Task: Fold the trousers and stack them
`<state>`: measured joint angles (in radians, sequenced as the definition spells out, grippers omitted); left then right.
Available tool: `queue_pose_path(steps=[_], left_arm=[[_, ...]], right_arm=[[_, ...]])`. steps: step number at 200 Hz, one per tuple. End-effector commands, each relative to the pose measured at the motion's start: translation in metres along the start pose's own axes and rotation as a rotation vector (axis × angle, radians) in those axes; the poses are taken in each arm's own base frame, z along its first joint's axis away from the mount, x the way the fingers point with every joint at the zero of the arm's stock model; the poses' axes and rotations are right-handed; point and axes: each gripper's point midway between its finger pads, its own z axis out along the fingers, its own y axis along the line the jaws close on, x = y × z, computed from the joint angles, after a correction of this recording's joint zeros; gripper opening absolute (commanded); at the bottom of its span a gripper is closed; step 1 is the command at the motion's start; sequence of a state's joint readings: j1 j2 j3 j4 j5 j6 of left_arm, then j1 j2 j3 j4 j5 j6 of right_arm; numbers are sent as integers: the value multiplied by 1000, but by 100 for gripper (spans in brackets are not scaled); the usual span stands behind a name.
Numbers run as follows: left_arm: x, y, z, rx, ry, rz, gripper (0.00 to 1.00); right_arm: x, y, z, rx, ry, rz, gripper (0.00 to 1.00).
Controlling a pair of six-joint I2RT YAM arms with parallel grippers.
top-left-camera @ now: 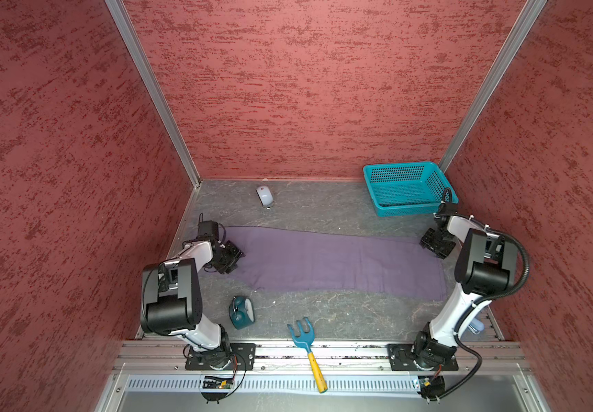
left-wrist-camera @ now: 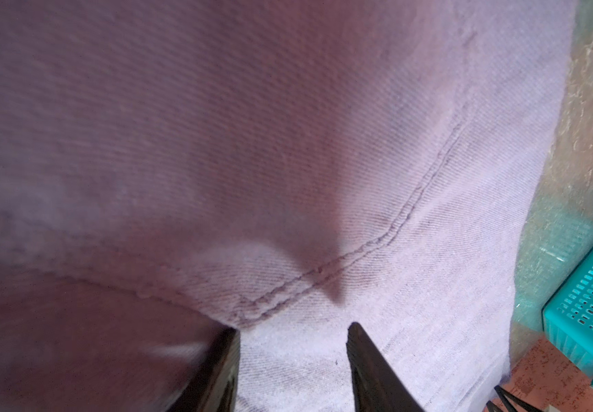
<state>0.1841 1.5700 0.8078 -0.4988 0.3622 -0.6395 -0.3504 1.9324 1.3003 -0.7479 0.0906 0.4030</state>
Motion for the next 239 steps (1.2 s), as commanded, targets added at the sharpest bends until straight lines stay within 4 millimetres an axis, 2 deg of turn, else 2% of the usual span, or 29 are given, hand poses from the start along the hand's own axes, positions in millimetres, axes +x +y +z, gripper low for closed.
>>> queue_pose_path(steps=[1, 47, 78, 90, 105, 117, 156, 166, 204, 222, 239], left_arm=[[1, 14, 4, -68, 5, 3, 50], [1, 15, 9, -71, 17, -2, 50], [2, 17, 12, -72, 28, -6, 50], [3, 17, 13, -73, 30, -6, 49], [3, 17, 12, -74, 31, -5, 49], [4, 17, 12, -73, 33, -5, 49], [3, 17, 12, -72, 30, -6, 49], [4, 18, 13, -74, 33, -5, 49], [4, 20, 14, -80, 35, -9, 49], [4, 22, 14, -85, 33, -11, 49], [3, 22, 14, -84, 30, -12, 49]], right_arm=[[-18, -5, -6, 39, -34, 3, 57], [-25, -15, 3, 119, -37, -14, 55], [-20, -13, 10, 107, -20, -15, 49], [-21, -13, 11, 103, -24, -17, 38], [-23, -12, 9, 101, -32, -13, 10], [-27, -12, 4, 97, -48, -6, 1], [-47, -16, -28, 116, -103, -7, 7], [-53, -18, -36, 122, -117, -10, 0], [-76, -25, -60, 141, -161, -11, 0], [-81, -23, -61, 136, -163, -7, 0], [-83, -21, -55, 130, -151, -7, 17]])
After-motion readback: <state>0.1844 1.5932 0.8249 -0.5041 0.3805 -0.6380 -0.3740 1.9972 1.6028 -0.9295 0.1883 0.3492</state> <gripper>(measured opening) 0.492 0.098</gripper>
